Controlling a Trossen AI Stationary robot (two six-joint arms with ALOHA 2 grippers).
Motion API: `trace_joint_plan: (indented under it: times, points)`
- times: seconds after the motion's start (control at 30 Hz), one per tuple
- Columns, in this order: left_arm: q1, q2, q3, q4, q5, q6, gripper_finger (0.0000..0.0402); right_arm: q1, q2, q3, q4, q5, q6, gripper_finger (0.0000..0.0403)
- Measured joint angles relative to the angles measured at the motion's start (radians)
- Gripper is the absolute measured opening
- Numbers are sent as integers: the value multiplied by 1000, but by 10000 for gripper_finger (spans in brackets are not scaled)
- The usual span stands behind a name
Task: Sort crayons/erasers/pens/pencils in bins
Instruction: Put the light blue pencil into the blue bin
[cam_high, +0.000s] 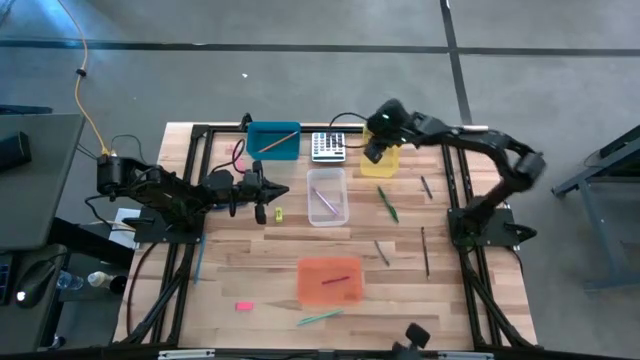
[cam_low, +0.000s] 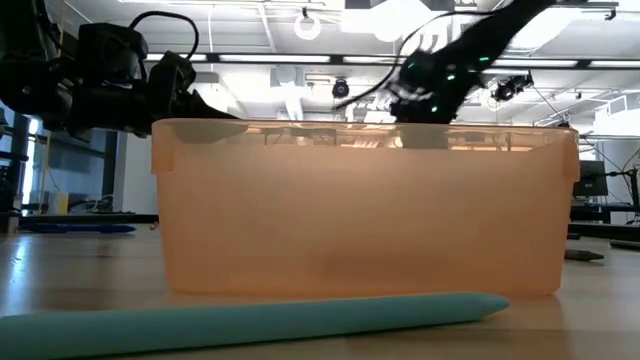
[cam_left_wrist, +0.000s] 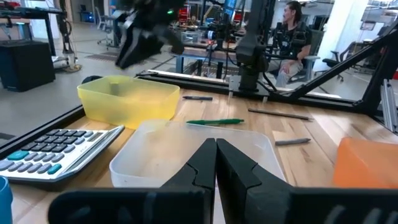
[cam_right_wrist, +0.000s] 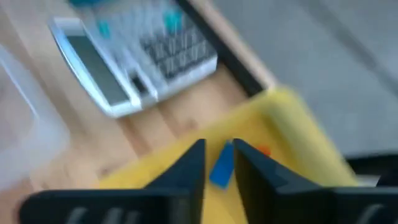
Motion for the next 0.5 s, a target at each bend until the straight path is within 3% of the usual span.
trace_joint_plan:
  times: [0.13, 0.4, 0.5]
  points:
    - [0, 0, 29, -67, 6, -2, 0, 44, -177, -234, 301, 0, 85, 7]
    - [-40, 0, 164, -309, 26, -27, 0, 174, -479, -599, 761, 23, 147, 19]
    - [-81, 0, 238, -491, 20, -64, 0, 210, -547, -697, 893, 39, 169, 9]
